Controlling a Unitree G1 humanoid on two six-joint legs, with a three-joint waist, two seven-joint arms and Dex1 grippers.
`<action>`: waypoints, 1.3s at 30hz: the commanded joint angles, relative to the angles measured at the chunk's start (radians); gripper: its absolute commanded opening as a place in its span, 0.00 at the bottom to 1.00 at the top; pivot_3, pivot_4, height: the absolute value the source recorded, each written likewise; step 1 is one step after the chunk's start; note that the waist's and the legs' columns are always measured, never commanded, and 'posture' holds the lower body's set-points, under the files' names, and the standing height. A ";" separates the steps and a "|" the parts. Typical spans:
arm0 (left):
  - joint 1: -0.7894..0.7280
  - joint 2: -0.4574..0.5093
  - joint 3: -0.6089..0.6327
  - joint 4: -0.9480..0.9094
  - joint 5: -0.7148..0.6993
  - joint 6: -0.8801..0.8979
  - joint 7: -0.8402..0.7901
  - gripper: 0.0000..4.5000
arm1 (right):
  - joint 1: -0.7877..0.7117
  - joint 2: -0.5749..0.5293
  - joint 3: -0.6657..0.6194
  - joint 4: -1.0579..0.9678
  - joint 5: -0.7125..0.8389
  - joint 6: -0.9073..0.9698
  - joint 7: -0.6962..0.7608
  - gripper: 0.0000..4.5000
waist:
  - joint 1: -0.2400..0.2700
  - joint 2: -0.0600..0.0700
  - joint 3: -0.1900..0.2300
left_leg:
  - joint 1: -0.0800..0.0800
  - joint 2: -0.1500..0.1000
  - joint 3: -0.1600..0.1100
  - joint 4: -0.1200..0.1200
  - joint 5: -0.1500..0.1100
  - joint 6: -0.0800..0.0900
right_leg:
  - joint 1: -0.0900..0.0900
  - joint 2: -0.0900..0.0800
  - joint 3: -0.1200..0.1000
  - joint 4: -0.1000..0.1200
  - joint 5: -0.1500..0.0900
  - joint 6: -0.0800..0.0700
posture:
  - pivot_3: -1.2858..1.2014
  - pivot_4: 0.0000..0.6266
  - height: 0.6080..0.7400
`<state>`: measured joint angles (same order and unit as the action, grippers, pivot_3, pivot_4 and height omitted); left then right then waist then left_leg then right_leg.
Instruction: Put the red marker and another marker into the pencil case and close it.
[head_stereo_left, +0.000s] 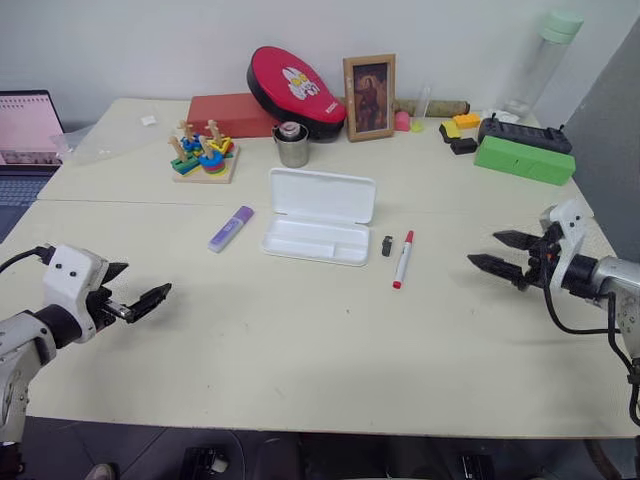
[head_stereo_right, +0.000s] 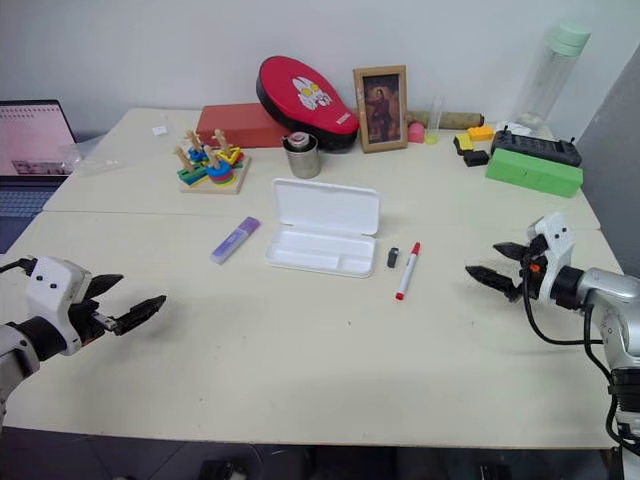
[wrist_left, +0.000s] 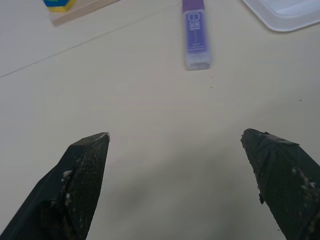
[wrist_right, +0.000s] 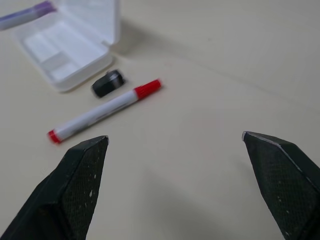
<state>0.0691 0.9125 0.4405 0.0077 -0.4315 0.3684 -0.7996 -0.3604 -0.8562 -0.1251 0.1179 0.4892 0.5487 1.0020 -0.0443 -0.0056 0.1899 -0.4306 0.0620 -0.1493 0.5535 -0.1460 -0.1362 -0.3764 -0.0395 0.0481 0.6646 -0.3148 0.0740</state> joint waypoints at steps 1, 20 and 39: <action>0.001 0.016 0.030 -0.032 -0.011 0.012 -0.025 1.00 | -0.001 -0.035 0.003 -0.004 -0.019 -0.005 0.047 1.00 | 0.000 0.000 0.000 | 0.000 0.000 0.000 0.000 0.000 0.000 | 0.000 0.000 0.000 0.000 0.000 0.000 | 0.52 0.24 1.00; 0.065 0.038 0.027 -0.098 0.021 0.087 -0.082 1.00 | -0.003 0.007 0.006 0.023 -0.066 -0.036 0.058 1.00 | -0.003 0.000 0.000 | -0.001 0.000 0.001 0.001 0.000 0.000 | -0.001 0.000 0.001 0.001 0.000 0.001 | 0.52 0.24 1.00; 0.008 -0.018 -0.073 -0.242 0.033 0.062 -0.096 1.00 | -0.154 0.119 0.112 -0.136 0.010 0.074 0.098 1.00 | -0.010 -0.001 0.001 | 0.001 0.000 0.002 0.004 0.000 0.000 | -0.004 0.001 0.003 0.014 -0.001 -0.001 | 0.52 0.24 1.00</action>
<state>0.1105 0.9115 0.4094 -0.1425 -0.3730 0.4467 -0.8934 -0.4536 -0.7677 -0.0558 0.0613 0.4736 0.5950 1.0909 -0.0542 -0.0062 0.1904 -0.4287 0.0627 -0.1476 0.5579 -0.1457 -0.1363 -0.3800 -0.0383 0.0508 0.6799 -0.3158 0.0733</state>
